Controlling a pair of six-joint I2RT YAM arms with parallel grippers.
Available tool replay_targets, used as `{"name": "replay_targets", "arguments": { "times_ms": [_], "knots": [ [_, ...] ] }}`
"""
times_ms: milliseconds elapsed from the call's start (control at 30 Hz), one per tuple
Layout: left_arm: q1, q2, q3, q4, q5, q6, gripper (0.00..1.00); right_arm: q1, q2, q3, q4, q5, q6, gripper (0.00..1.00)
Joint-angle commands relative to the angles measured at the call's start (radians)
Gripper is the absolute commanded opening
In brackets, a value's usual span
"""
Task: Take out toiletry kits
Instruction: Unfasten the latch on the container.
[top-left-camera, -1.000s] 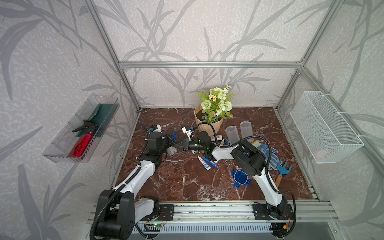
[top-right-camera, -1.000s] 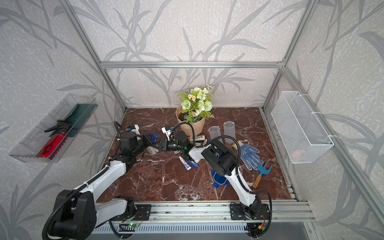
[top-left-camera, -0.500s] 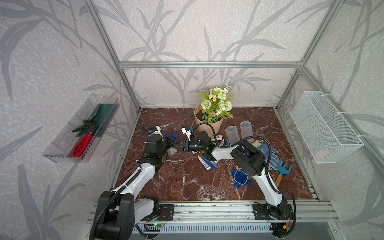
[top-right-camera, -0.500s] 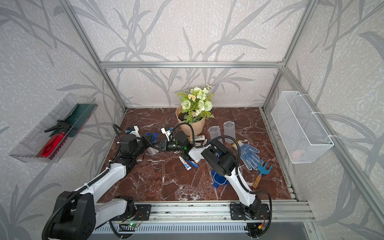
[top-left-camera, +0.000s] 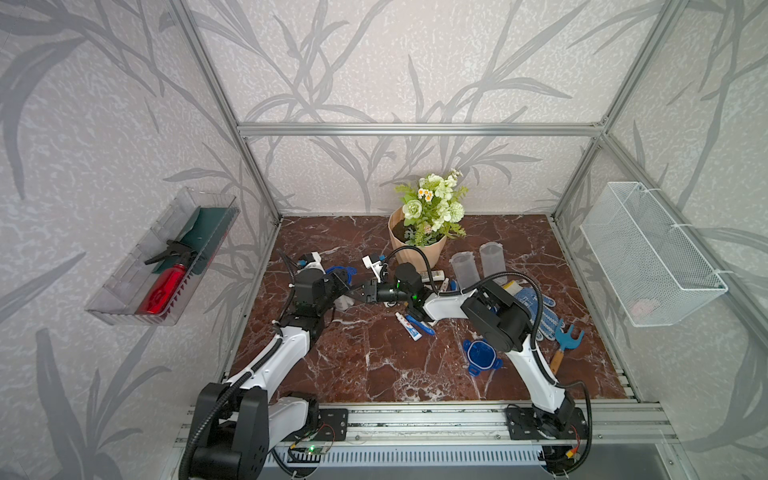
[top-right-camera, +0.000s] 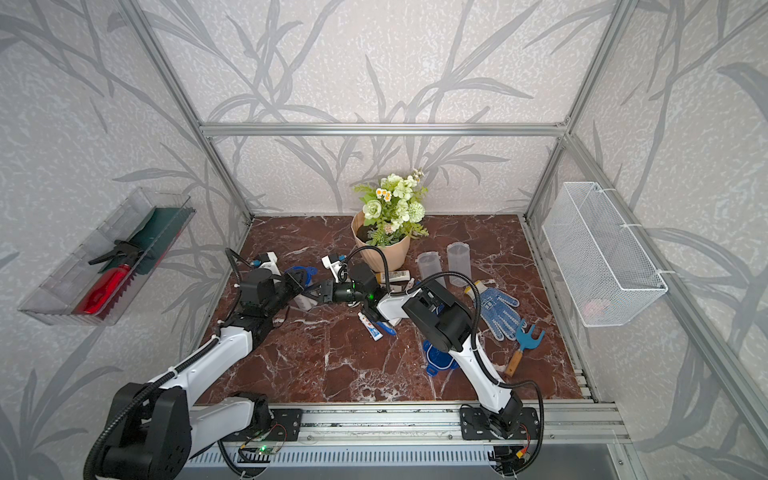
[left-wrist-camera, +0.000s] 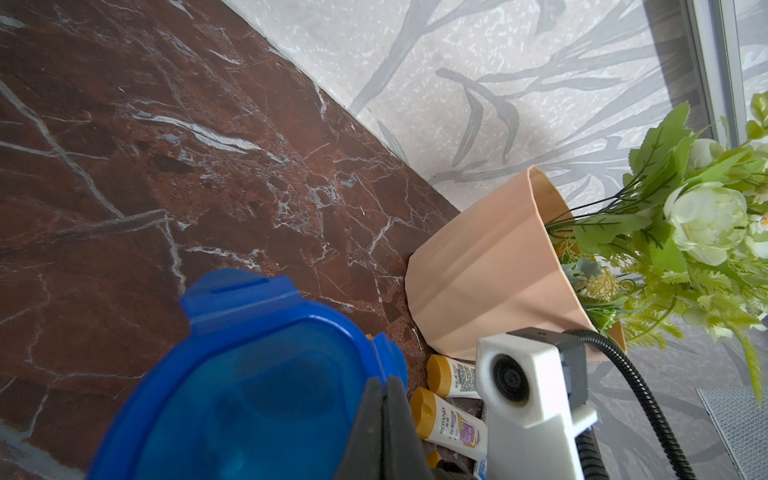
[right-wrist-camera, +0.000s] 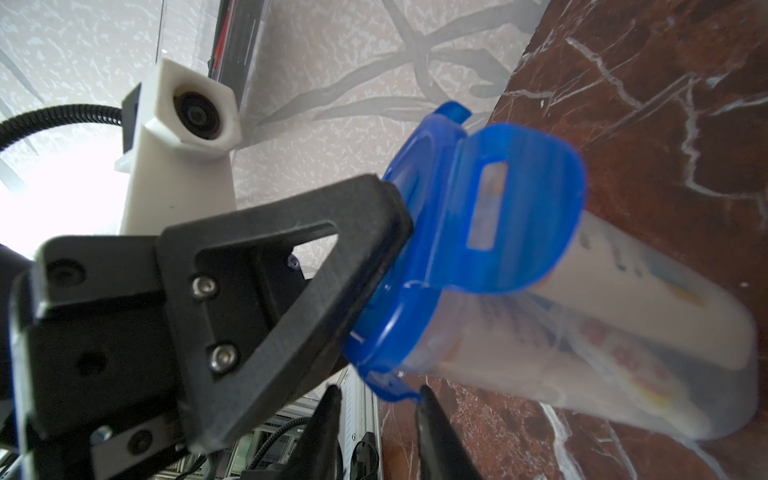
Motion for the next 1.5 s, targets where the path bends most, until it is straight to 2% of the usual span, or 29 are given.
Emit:
{"name": "replay_targets", "arguments": {
  "times_ms": [0,567,767,867,1000,1133,1300,1467],
  "knots": [
    [0.001,0.105,-0.124,-0.443,-0.049,0.009,0.00,0.035,-0.148,0.062,0.256,-0.079,-0.020,0.31],
    [0.000,0.086,-0.119,-0.459,-0.050,0.009,0.00,0.041,-0.174,0.040,0.225,-0.079,-0.041,0.30],
    [0.001,0.006,-0.030,-0.549,-0.046,0.023,0.00,0.030,-0.236,-0.023,-0.010,-0.007,-0.165,0.29],
    [0.001,-0.025,0.057,-0.593,-0.032,0.036,0.00,-0.001,-0.258,-0.067,-0.097,0.073,-0.176,0.30],
    [0.000,-0.014,0.166,-0.607,-0.010,0.033,0.01,-0.029,-0.271,-0.065,-0.211,0.118,-0.209,0.31],
    [-0.001,0.012,0.249,-0.614,0.025,0.025,0.03,-0.033,-0.292,-0.016,-0.448,0.192,-0.301,0.40],
    [-0.001,-0.009,0.297,-0.633,0.001,0.030,0.04,-0.050,-0.265,0.089,-0.686,0.252,-0.377,0.50],
    [-0.001,-0.034,0.302,-0.640,-0.021,0.032,0.04,-0.055,-0.196,0.215,-0.792,0.255,-0.416,0.52]
  ]
}}
